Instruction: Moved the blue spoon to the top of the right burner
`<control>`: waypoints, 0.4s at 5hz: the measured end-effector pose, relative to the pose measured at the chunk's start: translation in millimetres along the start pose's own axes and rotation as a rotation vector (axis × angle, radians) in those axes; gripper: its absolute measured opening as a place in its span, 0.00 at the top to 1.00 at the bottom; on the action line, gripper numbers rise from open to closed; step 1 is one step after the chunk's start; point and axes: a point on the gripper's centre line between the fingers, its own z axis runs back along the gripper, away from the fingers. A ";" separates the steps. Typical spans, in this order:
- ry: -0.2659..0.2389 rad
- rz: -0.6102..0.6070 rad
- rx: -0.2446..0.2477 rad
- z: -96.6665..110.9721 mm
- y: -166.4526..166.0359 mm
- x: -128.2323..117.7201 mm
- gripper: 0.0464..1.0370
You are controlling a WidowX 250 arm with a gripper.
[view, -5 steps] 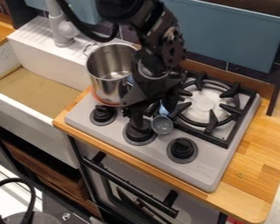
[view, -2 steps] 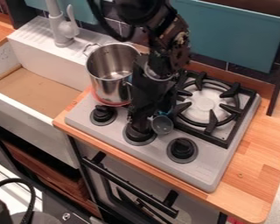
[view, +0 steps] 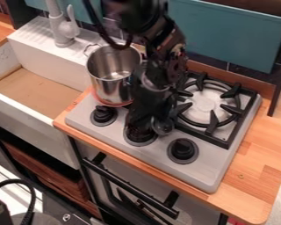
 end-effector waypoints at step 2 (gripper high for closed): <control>-0.046 -0.006 -0.040 -2.3 -3.1 -3.4 0.04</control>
